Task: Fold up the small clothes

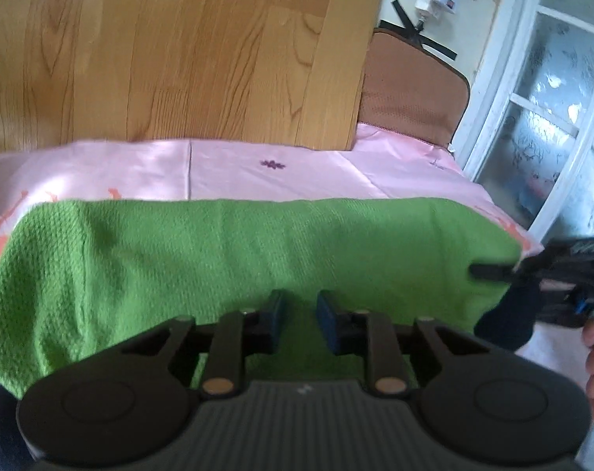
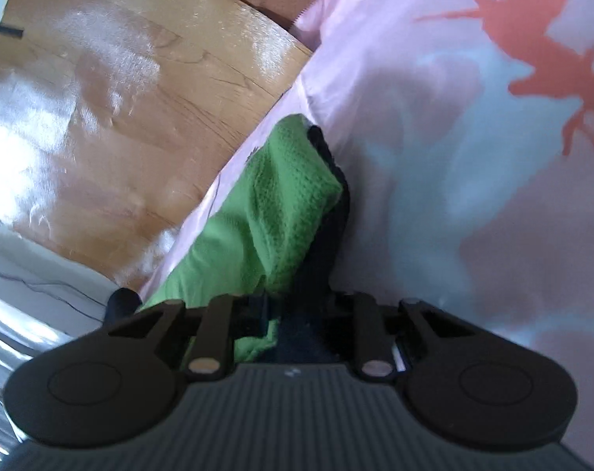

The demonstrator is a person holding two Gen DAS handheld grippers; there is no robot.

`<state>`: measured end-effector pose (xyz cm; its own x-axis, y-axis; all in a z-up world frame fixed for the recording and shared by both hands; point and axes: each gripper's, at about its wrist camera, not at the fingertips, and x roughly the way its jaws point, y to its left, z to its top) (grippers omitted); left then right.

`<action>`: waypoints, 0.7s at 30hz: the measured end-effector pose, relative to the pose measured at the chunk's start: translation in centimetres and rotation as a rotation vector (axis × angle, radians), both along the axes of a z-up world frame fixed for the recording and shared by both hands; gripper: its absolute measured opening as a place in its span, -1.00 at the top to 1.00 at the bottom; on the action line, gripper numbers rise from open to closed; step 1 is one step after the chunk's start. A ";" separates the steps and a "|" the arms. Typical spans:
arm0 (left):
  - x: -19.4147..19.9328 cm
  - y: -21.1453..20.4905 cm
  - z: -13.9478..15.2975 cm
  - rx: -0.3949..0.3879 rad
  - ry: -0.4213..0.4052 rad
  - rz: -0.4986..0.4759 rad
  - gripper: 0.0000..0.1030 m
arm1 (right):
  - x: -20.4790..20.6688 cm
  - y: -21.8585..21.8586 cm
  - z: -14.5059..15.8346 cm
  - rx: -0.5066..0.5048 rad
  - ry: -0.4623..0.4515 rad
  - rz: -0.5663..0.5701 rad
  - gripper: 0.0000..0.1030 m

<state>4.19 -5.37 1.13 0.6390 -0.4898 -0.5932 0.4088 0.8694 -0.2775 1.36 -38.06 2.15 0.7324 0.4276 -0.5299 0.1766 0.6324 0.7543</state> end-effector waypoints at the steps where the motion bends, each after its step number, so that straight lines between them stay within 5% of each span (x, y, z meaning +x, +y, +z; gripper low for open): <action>1: 0.1 0.6 0.3 -0.028 0.025 0.001 0.59 | -0.2 0.4 1.1 0.004 -0.041 0.015 0.58; 6: -0.9 7.8 3.7 -0.197 -0.042 0.140 0.34 | -0.3 7.4 9.2 -0.241 -0.243 0.190 0.58; 10: -2.3 15.5 5.4 -0.285 -0.087 0.335 0.30 | 0.8 15.9 11.6 -0.422 -0.327 0.380 0.55; 14: -3.5 20.0 5.3 -0.295 -0.093 0.459 0.21 | 2.9 25.2 9.6 -0.567 -0.331 0.581 0.47; 17: -3.6 20.6 4.2 -0.294 -0.064 0.472 0.13 | 5.2 31.0 4.9 -0.655 -0.245 0.707 0.37; 21: -3.0 19.6 3.7 -0.261 -0.049 0.427 -0.13 | 5.4 31.5 3.9 -0.604 -0.339 0.776 -0.27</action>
<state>1.17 14.19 4.80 0.8384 -0.3069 -0.4504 0.0499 0.8662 -0.4972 6.73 -6.53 6.02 0.5200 0.5765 -0.6302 -0.6025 0.7706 0.2078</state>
